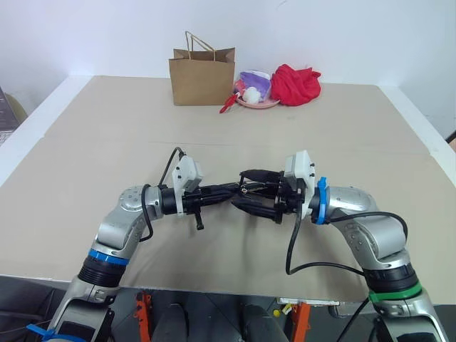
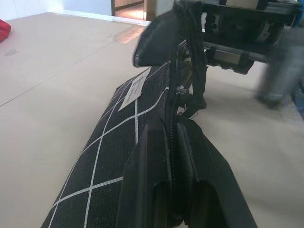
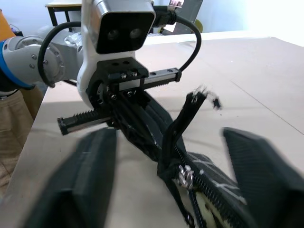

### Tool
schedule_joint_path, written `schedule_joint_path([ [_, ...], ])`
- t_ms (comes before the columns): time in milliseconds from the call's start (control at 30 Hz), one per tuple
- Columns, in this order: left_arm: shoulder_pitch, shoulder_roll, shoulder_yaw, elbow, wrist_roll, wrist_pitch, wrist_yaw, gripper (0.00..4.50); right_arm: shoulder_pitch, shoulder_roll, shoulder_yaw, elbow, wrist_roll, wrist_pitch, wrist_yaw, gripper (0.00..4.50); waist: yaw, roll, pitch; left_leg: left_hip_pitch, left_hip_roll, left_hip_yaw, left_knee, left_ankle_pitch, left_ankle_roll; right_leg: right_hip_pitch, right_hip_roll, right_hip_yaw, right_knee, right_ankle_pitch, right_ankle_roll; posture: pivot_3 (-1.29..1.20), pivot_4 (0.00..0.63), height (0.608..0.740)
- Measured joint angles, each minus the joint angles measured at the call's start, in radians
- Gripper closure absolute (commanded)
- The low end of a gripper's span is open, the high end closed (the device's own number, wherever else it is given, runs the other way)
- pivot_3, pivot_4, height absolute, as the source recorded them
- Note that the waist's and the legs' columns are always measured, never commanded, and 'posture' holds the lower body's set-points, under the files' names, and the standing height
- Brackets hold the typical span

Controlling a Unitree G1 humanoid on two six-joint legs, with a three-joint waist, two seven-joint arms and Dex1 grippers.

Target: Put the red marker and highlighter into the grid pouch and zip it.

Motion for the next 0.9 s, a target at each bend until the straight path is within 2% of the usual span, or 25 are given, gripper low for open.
schedule_joint_path([
  [167, 0.0, -0.005, -0.002, 0.0, 0.002, 0.0, 0.005, 4.5, -0.006, 0.021, 0.026, 0.025, -0.022, -0.009, -0.005, 4.3, 0.0, 0.0, 0.0, 0.0, 0.0, 0.0, 0.0, 0.0, 0.0, 0.0, 0.0, 0.0, 0.0, 0.0, 0.0, 0.0, 0.15, 0.74],
  [200, 0.0, -0.005, -0.002, 0.0, 0.002, 0.0, 0.009, 4.5, -0.008, 0.024, 0.027, 0.025, -0.026, -0.012, -0.005, 4.47, 0.0, 0.0, 0.0, 0.0, 0.0, 0.0, 0.0, 0.0, 0.0, 0.0, 0.0, 0.0, 0.0, 0.0, 0.0, 0.0, 0.15, 0.74],
  [633, 0.0, -0.005, -0.002, -0.001, 0.002, -0.001, 0.016, 4.5, -0.01, 0.018, 0.011, 0.022, -0.029, -0.028, 0.001, 4.47, 0.0, 0.0, 0.0, 0.0, 0.0, 0.0, 0.0, 0.0, 0.0, 0.0, 0.0, 0.0, 0.0, 0.0, 0.0, 0.0, 0.15, 0.74],
  [767, 0.0, -0.004, -0.001, -0.001, 0.003, -0.005, 0.016, 4.5, -0.006, -0.024, -0.057, 0.015, -0.011, -0.039, 0.005, 4.47, 0.0, 0.0, 0.0, 0.0, 0.0, 0.0, 0.0, 0.0, 0.0, 0.0, 0.0, 0.0, 0.0, 0.0, 0.0, 0.0, 0.15, 0.74],
  [900, 0.0, -0.001, -0.002, -0.002, 0.003, -0.01, 0.014, 4.5, 0.034, -0.116, -0.133, 0.017, 0.002, -0.048, 0.04, 4.47, 0.0, 0.0, 0.0, 0.0, 0.0, 0.0, 0.0, 0.0, 0.0, 0.0, 0.0, 0.0, 0.0, 0.0, 0.0, 0.0, 0.15, 0.74],
])
